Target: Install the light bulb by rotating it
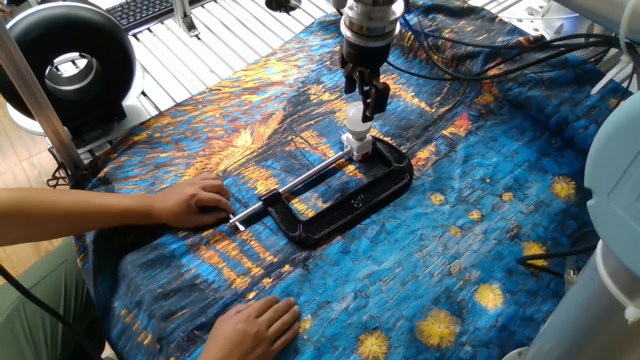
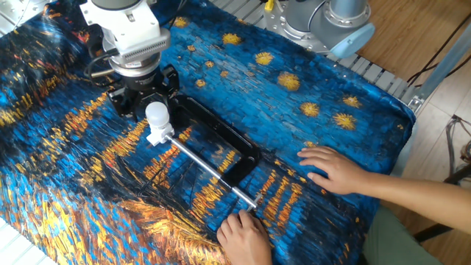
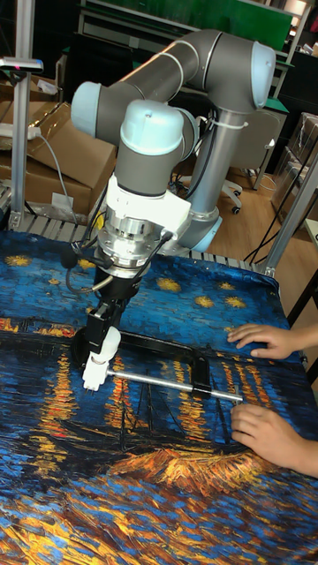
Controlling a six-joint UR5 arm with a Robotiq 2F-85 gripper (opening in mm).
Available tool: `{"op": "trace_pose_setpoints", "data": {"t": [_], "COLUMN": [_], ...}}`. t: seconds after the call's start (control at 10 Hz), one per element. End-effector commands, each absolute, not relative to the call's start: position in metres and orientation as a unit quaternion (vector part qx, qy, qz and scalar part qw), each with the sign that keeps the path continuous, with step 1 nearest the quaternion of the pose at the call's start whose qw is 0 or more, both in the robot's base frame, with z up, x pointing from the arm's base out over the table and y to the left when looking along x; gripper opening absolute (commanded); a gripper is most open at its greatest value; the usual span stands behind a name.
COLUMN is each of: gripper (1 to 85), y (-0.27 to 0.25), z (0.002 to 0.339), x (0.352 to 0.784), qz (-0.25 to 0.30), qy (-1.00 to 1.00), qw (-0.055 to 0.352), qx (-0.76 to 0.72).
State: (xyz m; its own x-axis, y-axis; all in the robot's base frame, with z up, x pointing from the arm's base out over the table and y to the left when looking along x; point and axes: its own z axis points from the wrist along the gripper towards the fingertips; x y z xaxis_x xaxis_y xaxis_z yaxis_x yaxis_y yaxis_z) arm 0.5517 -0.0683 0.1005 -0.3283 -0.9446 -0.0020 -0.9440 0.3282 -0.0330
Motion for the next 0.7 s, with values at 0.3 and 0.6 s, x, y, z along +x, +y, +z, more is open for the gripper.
{"op": "trace_pose_setpoints", "data": {"t": [0.3, 0.6], "gripper": [63.3, 58.3], "y": [-0.0632, -0.0643], "z": [0.0951, 0.0935], "x": [0.5535, 0.5549], "qz": [-0.015, -0.019], "qy": [0.82, 0.822], "qw": [0.023, 0.026], "qx": [-0.572, -0.568]}}
